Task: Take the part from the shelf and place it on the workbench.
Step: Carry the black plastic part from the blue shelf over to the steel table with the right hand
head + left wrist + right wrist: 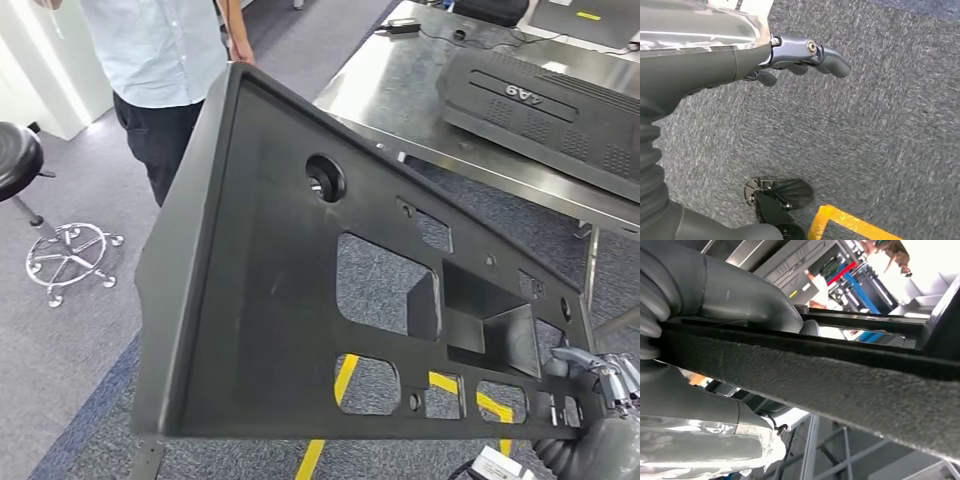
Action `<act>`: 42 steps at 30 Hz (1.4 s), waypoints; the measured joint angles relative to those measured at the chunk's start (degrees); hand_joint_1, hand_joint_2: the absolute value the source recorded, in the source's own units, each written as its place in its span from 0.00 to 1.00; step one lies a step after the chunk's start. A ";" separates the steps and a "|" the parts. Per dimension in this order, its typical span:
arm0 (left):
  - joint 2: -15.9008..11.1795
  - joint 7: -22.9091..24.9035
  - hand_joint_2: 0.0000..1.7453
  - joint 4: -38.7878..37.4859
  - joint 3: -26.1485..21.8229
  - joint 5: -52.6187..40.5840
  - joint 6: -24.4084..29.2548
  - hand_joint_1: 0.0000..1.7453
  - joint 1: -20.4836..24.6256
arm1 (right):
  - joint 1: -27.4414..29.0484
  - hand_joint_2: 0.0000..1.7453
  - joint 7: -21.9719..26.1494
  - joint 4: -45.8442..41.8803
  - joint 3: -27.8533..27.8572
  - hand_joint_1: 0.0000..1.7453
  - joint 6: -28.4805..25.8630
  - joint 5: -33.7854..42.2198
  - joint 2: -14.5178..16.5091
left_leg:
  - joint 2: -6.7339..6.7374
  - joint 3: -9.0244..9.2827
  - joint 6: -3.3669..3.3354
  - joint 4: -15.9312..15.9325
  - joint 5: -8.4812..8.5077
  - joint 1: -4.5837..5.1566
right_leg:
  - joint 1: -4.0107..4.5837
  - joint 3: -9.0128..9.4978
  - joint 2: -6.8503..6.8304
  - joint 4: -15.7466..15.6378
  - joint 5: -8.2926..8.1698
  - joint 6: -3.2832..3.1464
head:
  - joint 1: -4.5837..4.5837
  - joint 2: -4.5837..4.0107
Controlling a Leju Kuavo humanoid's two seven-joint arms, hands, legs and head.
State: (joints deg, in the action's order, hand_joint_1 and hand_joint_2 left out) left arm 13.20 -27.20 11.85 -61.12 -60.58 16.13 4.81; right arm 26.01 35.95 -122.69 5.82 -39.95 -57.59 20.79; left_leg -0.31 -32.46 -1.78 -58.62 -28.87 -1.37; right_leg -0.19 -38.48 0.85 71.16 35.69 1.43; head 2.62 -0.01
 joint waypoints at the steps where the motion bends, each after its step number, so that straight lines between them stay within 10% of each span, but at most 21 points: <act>1: -0.02 0.00 1.00 0.00 0.00 -0.01 0.00 0.00 -0.05 | 0.01 1.00 0.00 0.05 0.01 1.00 0.00 0.00 0.00 | 0.46 0.09 0.00 -0.01 -0.12 0.00 | -0.20 -1.37 -0.26 2.48 0.46 0.23 | -0.01 0.00; 3: -0.04 0.00 1.00 0.00 0.00 -0.01 0.00 0.00 -0.02 | 0.02 1.00 0.00 0.19 0.04 1.00 0.00 0.00 0.00 | 1.19 0.48 0.15 -0.01 -0.44 -0.04 | -0.45 -0.89 -0.67 0.87 -1.97 0.47 | -0.01 0.00; 6: -0.03 -0.01 1.00 0.00 0.01 -0.01 0.00 0.00 0.07 | -0.05 1.00 0.00 0.27 0.02 1.00 0.00 -0.01 -0.01 | 1.88 1.29 0.81 0.00 -1.06 0.02 | -0.19 4.22 -2.22 -9.94 -7.21 0.01 | -0.01 0.01; 12: -0.02 -0.02 1.00 0.00 0.01 -0.01 0.00 0.00 0.29 | -0.03 1.00 0.00 0.26 -0.02 1.00 -0.01 -0.05 -0.01 | 2.34 1.07 2.57 -1.55 -2.95 0.03 | 0.05 5.55 -1.57 -13.49 -7.47 -2.13 | -0.13 0.01; 17: -0.04 0.05 1.00 0.00 -0.01 -0.01 0.00 0.00 -0.04 | -0.04 1.00 0.03 0.46 -0.06 1.00 -0.01 -0.04 0.02 | 0.95 -6.35 2.77 -15.91 -8.24 0.09 | 0.14 5.99 0.14 -13.64 -7.31 -2.95 | -0.19 0.00; 22: -0.09 -0.18 1.00 0.00 -0.03 -0.01 -0.04 0.00 0.00 | -0.02 1.00 0.05 0.65 -0.06 1.00 0.00 0.02 0.03 | -1.23 -0.93 2.12 -2.11 -0.20 0.01 | 0.27 6.59 2.38 -12.99 -6.43 -2.18 | -0.16 0.00; 27: -0.08 -1.48 1.00 0.00 -0.04 0.08 -1.21 0.00 0.21 | 0.17 1.00 0.24 0.66 -0.02 1.00 -0.01 0.10 0.01 | -0.87 -0.33 0.92 -0.46 -0.11 -0.02 | 0.06 5.77 2.24 -11.56 -5.22 -0.57 | -0.03 0.01; 32: -0.09 -1.85 1.00 0.00 -0.07 0.08 -1.72 0.00 0.00 | 0.10 1.00 0.33 0.88 0.05 1.00 0.00 0.36 -0.02 | 1.08 0.12 0.32 -0.26 -0.41 -0.15 | -0.43 -1.59 -0.38 3.25 0.83 0.75 | 0.16 0.00; 37: -0.09 -2.16 1.00 0.00 -0.08 0.08 -2.36 0.00 0.06 | 0.07 1.00 0.31 0.91 0.11 1.00 0.00 0.47 -0.02 | 2.27 1.27 1.07 -0.23 -1.31 0.03 | 0.03 4.67 -2.71 -10.95 -7.22 -0.14 | 0.15 0.00; 42: -0.08 -2.50 1.00 0.00 -0.08 0.07 -2.89 0.00 0.10 | 0.21 1.00 0.30 0.86 0.13 1.00 -0.01 0.57 -0.02 | 2.97 1.49 2.52 -0.61 -2.37 0.02 | 0.32 5.43 -2.08 -13.34 -7.38 -1.77 | 0.03 0.01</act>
State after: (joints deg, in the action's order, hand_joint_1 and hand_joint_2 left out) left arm 13.12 -29.70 11.85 -61.20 -60.51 13.24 4.91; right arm 26.22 36.25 -121.83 5.95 -39.97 -57.02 20.76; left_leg 2.66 -30.97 0.74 -59.22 -31.25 -1.35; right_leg 0.13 -33.04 -1.23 57.82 28.31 -0.33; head 2.64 -0.01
